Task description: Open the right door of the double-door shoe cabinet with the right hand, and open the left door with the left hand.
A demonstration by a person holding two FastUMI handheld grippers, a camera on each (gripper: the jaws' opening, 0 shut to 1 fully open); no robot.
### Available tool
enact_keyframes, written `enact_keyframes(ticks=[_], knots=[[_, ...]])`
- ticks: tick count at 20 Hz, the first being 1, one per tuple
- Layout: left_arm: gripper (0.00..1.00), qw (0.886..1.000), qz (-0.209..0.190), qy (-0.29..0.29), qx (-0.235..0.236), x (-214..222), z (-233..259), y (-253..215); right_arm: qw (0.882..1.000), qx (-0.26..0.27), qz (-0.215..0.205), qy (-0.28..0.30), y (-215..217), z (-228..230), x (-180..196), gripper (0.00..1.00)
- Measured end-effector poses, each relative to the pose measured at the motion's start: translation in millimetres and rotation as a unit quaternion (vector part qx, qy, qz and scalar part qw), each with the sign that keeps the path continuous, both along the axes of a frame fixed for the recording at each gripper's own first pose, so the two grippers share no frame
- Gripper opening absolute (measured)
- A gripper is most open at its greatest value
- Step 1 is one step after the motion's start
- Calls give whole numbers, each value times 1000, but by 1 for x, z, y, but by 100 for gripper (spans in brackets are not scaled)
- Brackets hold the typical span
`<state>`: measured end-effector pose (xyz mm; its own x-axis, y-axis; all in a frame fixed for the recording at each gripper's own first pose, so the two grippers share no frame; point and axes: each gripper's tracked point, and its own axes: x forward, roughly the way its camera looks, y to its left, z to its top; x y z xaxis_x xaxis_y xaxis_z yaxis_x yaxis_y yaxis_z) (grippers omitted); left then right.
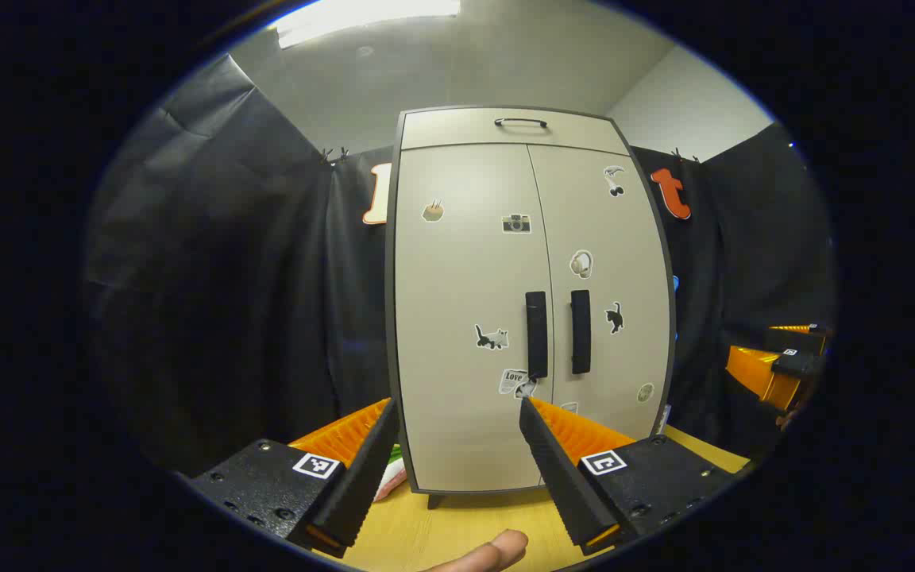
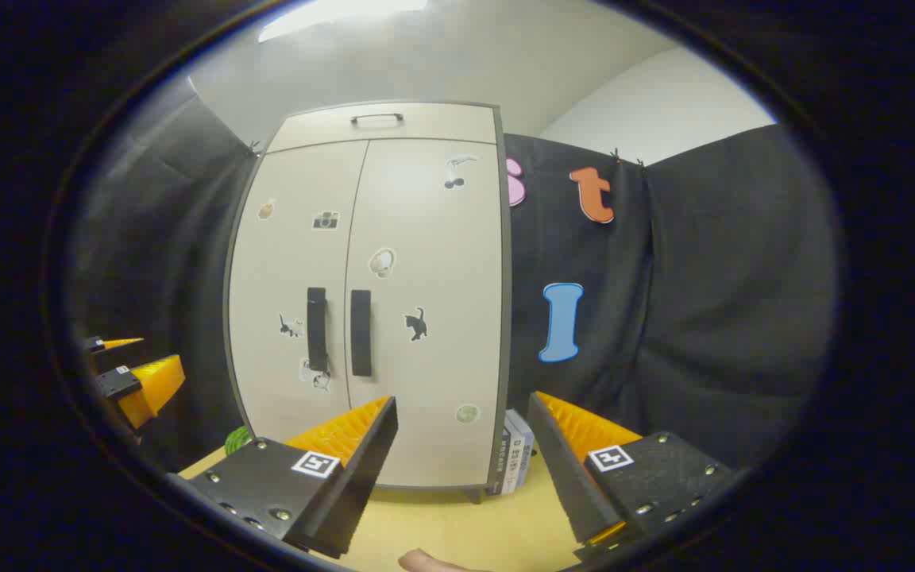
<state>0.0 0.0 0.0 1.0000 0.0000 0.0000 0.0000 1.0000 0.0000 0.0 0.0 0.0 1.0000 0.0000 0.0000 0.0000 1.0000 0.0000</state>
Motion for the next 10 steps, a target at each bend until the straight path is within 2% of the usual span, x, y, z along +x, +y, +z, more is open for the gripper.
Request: enact_keyframes(ticks=[1,3,4,5,6,10], knots=[[95,1000,-5,0,-6,1,-1,-1,1000,-1,-1,0,-3,-1,0,98],[95,1000,-5,-7,-12,4,1,3,1000,2,2,1,-1,-2,1,98],[95,1000,-1,-8,-9,5,0,6,1000,2,3,2,-1,-3,1,93],[95,1000,4,-10,-5,5,1,10,1000,2,2,3,-1,-4,1,93],[95,1000,7,-12,-4,5,1,12,1000,1,1,4,-1,-5,2,98],[95,1000,4,-14,3,4,0,14,1000,-2,-1,9,1,-11,7,98]])
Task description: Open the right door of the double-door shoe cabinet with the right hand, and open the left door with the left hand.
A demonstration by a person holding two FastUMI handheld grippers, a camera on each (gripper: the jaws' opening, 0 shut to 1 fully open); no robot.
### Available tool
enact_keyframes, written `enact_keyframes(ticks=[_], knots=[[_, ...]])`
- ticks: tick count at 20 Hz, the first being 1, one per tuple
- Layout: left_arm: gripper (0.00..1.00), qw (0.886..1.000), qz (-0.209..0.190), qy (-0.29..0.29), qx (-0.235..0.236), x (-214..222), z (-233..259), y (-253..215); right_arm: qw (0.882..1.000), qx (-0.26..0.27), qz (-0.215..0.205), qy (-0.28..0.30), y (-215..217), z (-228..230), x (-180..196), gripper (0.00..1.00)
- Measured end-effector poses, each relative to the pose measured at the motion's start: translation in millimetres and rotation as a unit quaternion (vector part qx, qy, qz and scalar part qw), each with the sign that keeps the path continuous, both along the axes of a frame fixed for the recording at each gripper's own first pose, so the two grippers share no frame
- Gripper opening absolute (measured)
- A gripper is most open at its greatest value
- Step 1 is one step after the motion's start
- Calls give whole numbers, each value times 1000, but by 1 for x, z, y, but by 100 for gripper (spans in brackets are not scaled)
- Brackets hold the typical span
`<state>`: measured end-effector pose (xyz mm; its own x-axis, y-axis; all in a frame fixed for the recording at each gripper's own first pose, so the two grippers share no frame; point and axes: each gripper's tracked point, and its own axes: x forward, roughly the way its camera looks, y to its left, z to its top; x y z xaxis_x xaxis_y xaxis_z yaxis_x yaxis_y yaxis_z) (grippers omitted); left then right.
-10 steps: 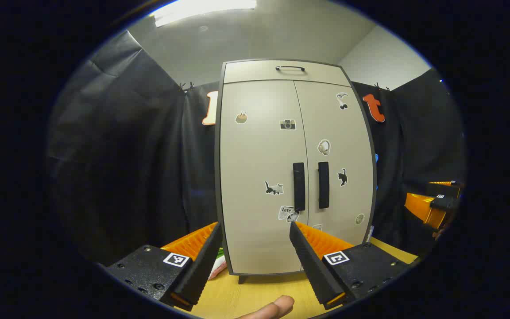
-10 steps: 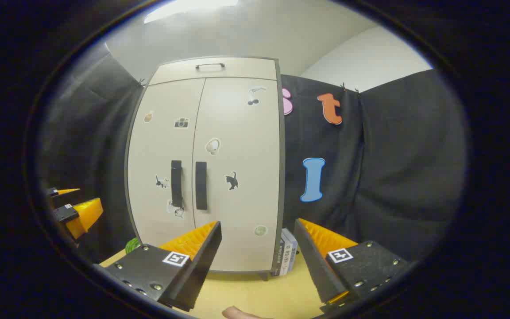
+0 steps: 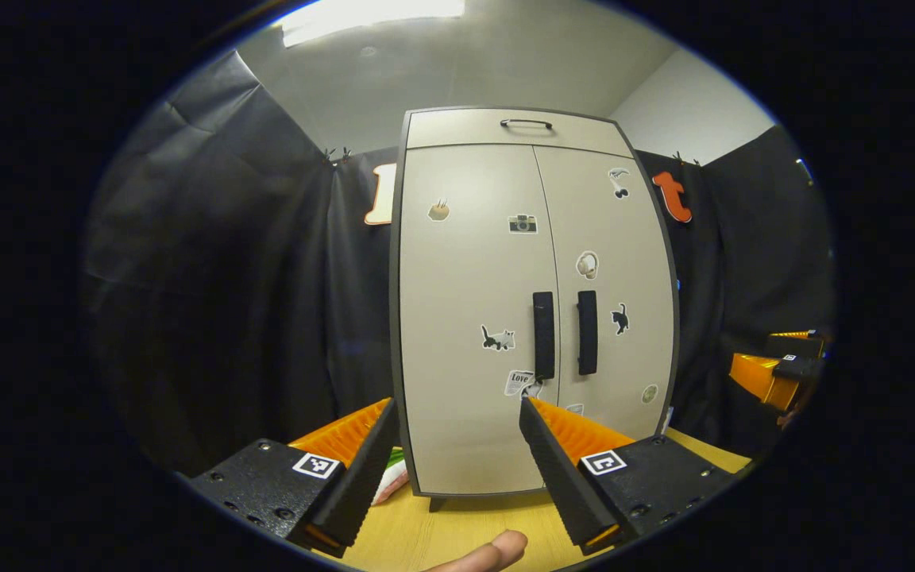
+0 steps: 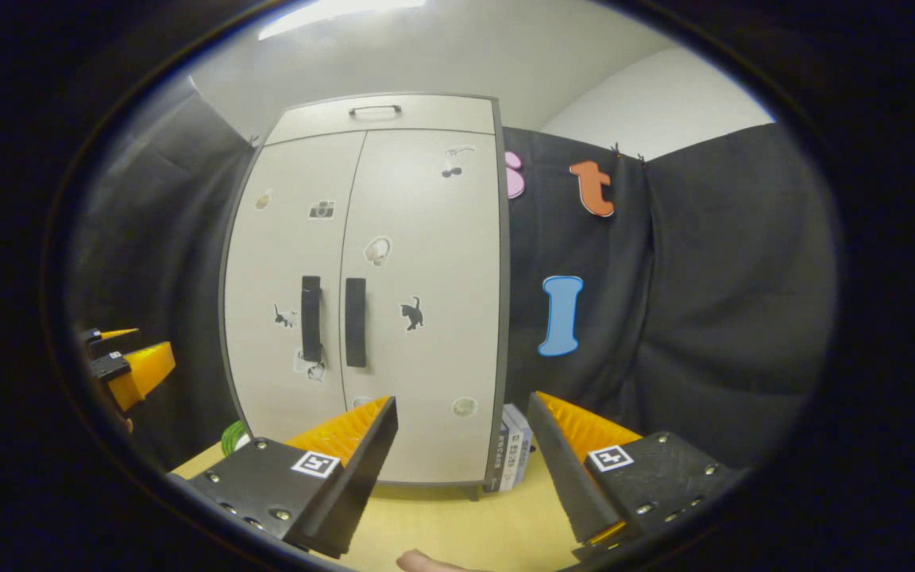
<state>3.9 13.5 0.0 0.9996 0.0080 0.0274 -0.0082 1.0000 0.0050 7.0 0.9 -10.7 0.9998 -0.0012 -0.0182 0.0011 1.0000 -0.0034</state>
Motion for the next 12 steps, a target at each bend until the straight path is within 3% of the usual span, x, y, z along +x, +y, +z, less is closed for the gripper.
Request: enact_keyframes(ticks=[12], knots=[[95,1000,11,-13,-12,-3,5,15,1000,3,5,4,7,-4,13,98]])
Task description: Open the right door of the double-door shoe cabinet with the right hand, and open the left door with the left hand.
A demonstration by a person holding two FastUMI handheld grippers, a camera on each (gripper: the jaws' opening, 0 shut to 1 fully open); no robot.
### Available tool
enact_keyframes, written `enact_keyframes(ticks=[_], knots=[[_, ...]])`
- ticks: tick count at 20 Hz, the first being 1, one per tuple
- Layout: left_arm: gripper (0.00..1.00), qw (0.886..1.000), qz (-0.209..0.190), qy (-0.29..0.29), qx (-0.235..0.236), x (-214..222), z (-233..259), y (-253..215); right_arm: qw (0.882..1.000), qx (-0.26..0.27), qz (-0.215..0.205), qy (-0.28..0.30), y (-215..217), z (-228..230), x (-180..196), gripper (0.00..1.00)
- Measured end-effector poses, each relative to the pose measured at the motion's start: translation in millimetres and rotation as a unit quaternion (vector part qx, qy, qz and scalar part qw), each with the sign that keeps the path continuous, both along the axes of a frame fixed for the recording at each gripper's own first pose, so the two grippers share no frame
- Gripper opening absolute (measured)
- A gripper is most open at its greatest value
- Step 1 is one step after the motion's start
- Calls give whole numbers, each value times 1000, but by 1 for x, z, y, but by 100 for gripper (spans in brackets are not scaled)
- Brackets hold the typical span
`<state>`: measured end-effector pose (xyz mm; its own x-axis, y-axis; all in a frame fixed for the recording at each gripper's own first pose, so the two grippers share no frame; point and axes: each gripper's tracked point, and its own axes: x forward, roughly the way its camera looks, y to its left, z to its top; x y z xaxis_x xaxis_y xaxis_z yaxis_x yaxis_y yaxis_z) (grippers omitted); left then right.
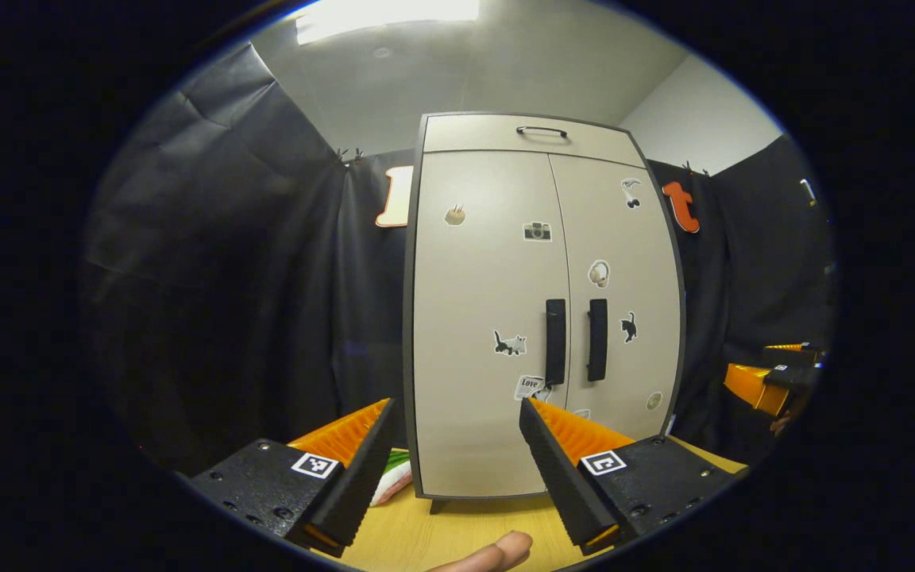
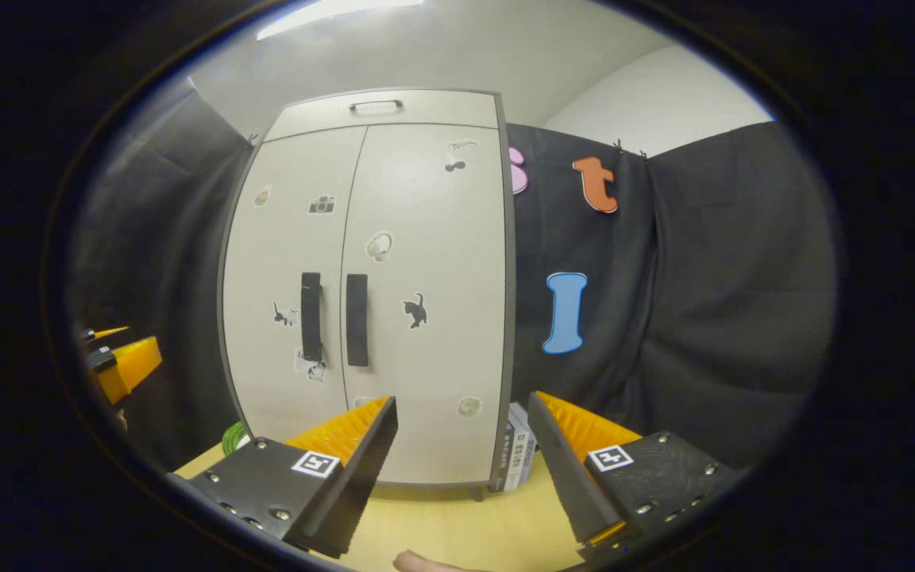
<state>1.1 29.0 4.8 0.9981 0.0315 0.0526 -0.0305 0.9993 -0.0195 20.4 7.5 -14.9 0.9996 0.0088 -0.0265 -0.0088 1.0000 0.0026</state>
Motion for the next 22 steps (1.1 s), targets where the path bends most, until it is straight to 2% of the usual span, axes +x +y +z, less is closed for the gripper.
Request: enact_keyframes(ticks=[5,9,10,11,12,13,14,15,18,19,21,22], knots=[[95,1000,-14,-11,7,-4,4,-7,1000,17,6,3,10,6,22,98],[96,1000,-21,-7,3,-5,0,-8,1000,6,4,-2,22,16,59,98],[95,1000,-22,-8,4,-7,-2,-8,1000,4,12,-1,29,17,69,98],[96,1000,-23,-7,5,-8,-5,-6,1000,8,17,2,33,17,79,94],[95,1000,-24,-7,5,-10,-6,-4,1000,17,24,2,40,20,89,98],[95,1000,-24,-6,7,-11,-9,-2,999,19,27,3,44,23,97,98],[96,1000,-24,-6,8,-12,-10,1,999,17,32,0,50,28,105,98],[96,1000,-23,-7,8,-13,-11,4,999,12,38,-6,56,33,114,93],[96,1000,-28,-7,3,-16,-16,10,998,3,63,-5,78,35,132,93],[95,1000,-30,-7,2,-17,-18,12,997,8,74,-2,86,35,137,98],[95,999,-34,-9,5,-17,-21,15,996,20,85,-2,100,38,145,98],[96,999,-33,-9,7,-18,-24,19,995,22,93,-5,108,40,150,93]])
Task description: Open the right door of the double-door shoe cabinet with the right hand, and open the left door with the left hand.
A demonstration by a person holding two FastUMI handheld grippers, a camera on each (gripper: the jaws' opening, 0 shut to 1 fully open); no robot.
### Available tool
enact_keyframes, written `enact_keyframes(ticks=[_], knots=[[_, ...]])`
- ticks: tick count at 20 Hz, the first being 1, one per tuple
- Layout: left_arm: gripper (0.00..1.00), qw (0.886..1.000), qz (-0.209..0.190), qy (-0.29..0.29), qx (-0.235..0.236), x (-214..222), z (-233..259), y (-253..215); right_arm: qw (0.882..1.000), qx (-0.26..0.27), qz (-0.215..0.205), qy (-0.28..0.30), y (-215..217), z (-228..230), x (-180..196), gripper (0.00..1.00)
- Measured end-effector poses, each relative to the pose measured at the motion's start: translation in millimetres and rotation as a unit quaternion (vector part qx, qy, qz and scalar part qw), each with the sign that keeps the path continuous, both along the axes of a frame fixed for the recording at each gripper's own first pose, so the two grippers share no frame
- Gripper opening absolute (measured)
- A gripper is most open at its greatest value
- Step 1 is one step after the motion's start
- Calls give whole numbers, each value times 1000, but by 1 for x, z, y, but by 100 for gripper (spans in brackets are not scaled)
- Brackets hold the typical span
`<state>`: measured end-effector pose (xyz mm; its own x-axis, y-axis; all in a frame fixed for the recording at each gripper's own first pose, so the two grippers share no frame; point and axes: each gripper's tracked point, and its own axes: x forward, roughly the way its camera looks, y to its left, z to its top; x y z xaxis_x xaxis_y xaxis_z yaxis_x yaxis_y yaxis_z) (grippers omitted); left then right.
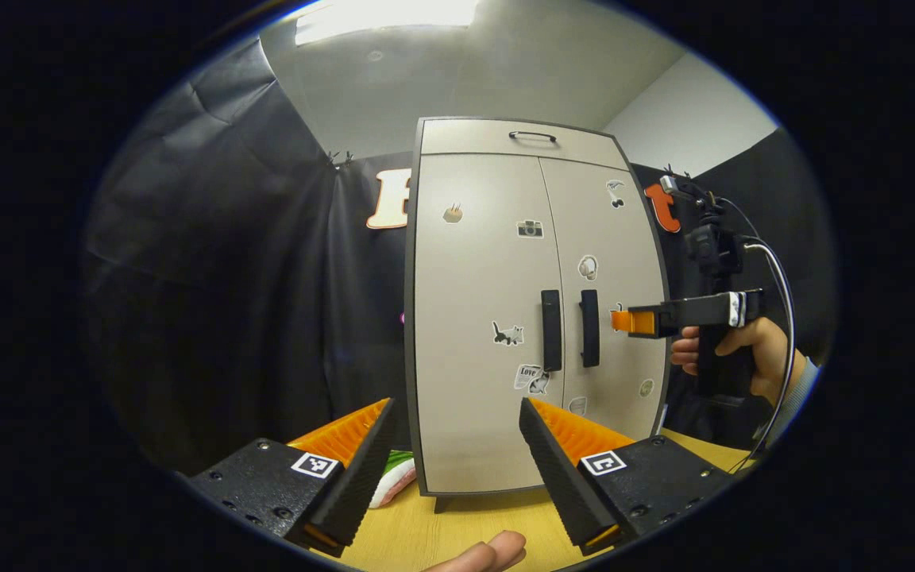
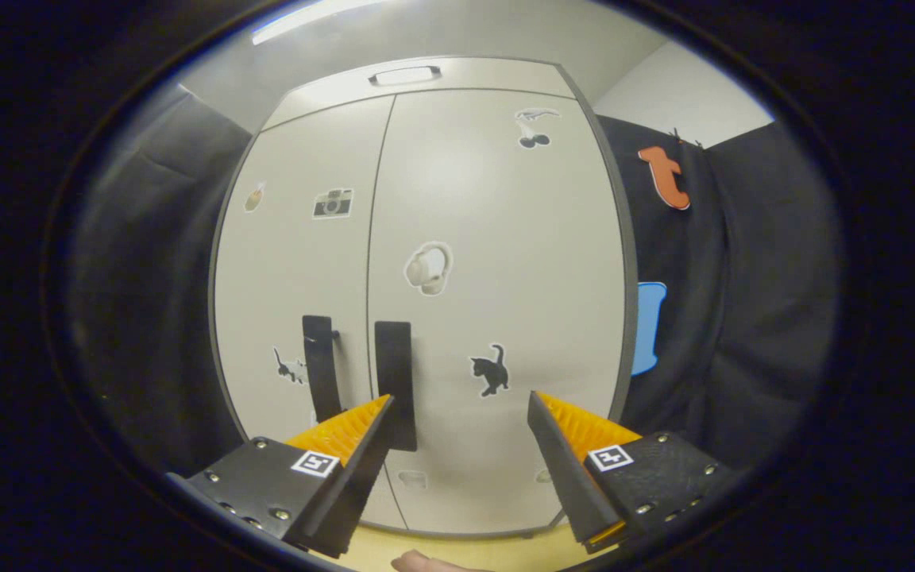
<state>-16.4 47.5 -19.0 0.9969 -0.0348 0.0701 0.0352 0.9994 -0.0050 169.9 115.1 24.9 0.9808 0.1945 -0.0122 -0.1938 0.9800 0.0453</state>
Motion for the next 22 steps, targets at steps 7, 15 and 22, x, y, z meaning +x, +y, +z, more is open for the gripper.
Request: enact_keyframes(ticks=[7,15,22], knots=[[95,1000,-3,7,3,-6,-16,17,999,-43,8,-19,48,-4,41,93],[95,1000,9,23,-14,5,-37,43,999,-18,-38,16,53,-21,60,54],[95,999,4,34,-30,15,-49,44,999,10,-11,33,55,-22,51,18]])
